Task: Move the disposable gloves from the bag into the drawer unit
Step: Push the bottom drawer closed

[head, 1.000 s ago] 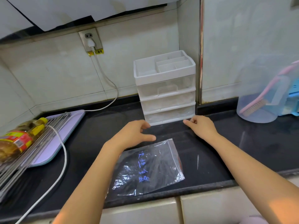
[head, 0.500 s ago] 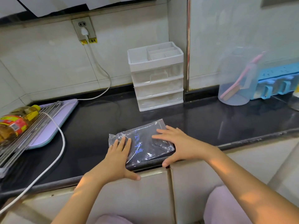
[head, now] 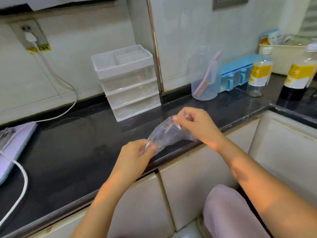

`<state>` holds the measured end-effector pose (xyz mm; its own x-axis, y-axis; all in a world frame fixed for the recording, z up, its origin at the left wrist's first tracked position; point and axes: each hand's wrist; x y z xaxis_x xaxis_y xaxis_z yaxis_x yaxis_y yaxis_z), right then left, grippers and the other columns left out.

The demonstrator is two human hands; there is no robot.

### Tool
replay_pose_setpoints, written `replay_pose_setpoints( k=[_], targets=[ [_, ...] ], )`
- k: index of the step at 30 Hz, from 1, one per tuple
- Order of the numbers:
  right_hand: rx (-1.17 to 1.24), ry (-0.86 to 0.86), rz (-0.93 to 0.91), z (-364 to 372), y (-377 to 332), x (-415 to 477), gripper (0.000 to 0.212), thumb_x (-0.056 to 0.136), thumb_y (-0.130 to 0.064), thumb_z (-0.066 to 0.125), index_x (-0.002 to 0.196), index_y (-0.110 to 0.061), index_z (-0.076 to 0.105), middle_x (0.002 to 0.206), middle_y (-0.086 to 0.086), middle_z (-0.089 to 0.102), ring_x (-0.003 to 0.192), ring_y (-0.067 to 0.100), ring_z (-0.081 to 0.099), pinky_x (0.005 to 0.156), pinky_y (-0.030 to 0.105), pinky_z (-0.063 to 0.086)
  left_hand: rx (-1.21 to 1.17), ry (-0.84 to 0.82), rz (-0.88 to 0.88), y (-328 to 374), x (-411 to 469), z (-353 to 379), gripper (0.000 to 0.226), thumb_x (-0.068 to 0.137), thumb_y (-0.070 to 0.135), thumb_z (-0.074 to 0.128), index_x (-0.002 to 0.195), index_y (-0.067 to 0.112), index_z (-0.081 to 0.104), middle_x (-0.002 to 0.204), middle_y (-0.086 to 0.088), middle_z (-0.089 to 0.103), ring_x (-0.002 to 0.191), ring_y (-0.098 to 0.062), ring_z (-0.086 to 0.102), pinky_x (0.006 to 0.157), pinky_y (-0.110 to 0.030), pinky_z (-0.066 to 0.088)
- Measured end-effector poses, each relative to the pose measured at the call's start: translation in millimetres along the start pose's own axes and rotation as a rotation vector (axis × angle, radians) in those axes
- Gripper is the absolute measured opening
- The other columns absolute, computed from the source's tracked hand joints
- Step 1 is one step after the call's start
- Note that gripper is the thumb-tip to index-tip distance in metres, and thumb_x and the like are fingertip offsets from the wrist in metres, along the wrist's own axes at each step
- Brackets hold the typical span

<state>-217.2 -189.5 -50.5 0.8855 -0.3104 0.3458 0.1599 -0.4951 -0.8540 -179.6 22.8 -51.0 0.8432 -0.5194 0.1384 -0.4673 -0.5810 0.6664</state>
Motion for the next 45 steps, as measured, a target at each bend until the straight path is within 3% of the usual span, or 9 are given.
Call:
replay_pose_setpoints(
  k=[5,9,14,22,25,30,36,40,45],
  targets=[
    [-0.21,0.375,-0.231,-38.3,-0.9,-25.5,0.063,0.078,-0.044,0.073,0.133,-0.03,0.046,0.138,-0.014,0.038,0.133,0.006,0.029,0.111,0.024,0.029,-0.567,-0.324,-0.058,53.9,17.7,31.0,0.028,0.098,0.022,0.048,0.095,0.011,0.073,0.091,-0.008,0.074,0.085,-0.024,0.069,0.08,-0.034,0.055],
    [-0.402,0.239,-0.242,-67.9,9.9,-62.6,0.097,0.069,-0.064,0.066,0.147,-0.043,0.012,0.158,-0.018,-0.002,0.146,0.008,-0.012,0.116,0.033,0.002,-0.863,-0.493,-0.01,80.3,28.1,76.9,0.028,0.097,0.016,0.046,0.101,-0.004,0.066,0.091,-0.015,0.068,0.089,-0.025,0.062,0.085,-0.038,0.047],
    [-0.035,-0.033,0.071,-108.9,32.7,-103.4,0.1,0.072,-0.029,0.082,0.146,-0.051,0.018,0.146,-0.026,0.03,0.127,-0.02,0.033,0.101,0.01,0.032,-0.981,-0.664,0.061,108.4,31.4,142.0,0.032,0.099,0.018,0.043,0.1,-0.008,0.062,0.103,-0.017,0.067,0.096,-0.027,0.061,0.086,-0.035,0.05],
    [-0.242,0.355,0.405,-159.6,132.3,-132.6,0.039,0.081,-0.029,0.075,0.104,-0.018,0.046,0.081,-0.01,0.052,0.065,0.006,0.054,0.053,0.019,0.04,-0.399,-0.281,0.268,125.6,41.4,228.5,0.012,0.088,0.016,0.066,0.1,0.013,0.066,0.091,0.004,0.068,0.081,-0.001,0.061,0.079,-0.017,0.048],
    [-0.248,0.43,0.488,-152.5,193.6,-156.2,0.032,0.085,-0.029,0.071,0.078,-0.014,0.043,0.066,-0.003,0.048,0.058,0.014,0.046,0.052,0.022,0.036,0.082,-0.38,0.387,98.4,50.4,267.3,0.032,0.092,0.024,0.059,0.123,0.018,0.057,0.122,0.003,0.058,0.111,-0.009,0.054,0.094,-0.018,0.038],
    [-0.41,0.45,0.721,-123.9,277.8,-184.9,0.021,0.09,-0.03,0.061,0.092,-0.009,0.064,0.088,0.007,0.056,0.087,0.028,0.058,0.072,0.029,0.041,0.511,-0.495,0.546,58.6,72.2,294.9,0.036,0.093,0.023,0.054,0.129,0.015,0.053,0.135,-0.006,0.048,0.131,-0.02,0.037,0.116,-0.029,-0.002],
    [-0.602,0.151,0.889,-99.3,346.2,-194.7,0.024,0.095,-0.015,0.046,0.111,-0.004,0.06,0.113,0.016,0.055,0.105,0.03,0.052,0.087,0.03,0.037,0.663,-0.533,0.652,28.0,92.6,319.6,0.034,0.094,0.017,0.048,0.126,0.011,0.057,0.15,-0.008,0.034,0.147,-0.022,0.01,0.116,-0.028,-0.009],
    [-0.554,0.076,1.005,-85.9,380.3,-204.6,0.018,0.093,0.0,0.043,0.087,-0.004,0.06,0.108,0.02,0.06,0.103,0.033,0.056,0.077,0.03,0.039,0.669,-0.604,0.648,15.5,99.8,344.3,0.034,0.095,0.02,0.048,0.127,0.012,0.057,0.152,-0.006,0.032,0.147,-0.021,0.007,0.114,-0.026,-0.012],
    [-0.44,-0.112,1.148,-69.2,412.9,-217.0,0.027,0.099,-0.009,0.041,0.118,0.0,0.057,0.12,0.018,0.061,0.101,0.027,0.059,0.082,0.029,0.042,0.654,-0.625,0.621,7.7,99.9,364.5,0.034,0.095,0.022,0.048,0.127,0.015,0.056,0.152,-0.004,0.031,0.147,-0.02,0.004,0.107,-0.021,-0.019]
  ],
)
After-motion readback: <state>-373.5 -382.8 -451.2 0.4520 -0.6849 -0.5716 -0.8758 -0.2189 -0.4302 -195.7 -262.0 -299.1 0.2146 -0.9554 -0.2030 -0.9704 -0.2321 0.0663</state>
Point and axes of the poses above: each hand's wrist, its own x-axis towards the middle knuckle, its own z-axis out of the palm, y = z × x
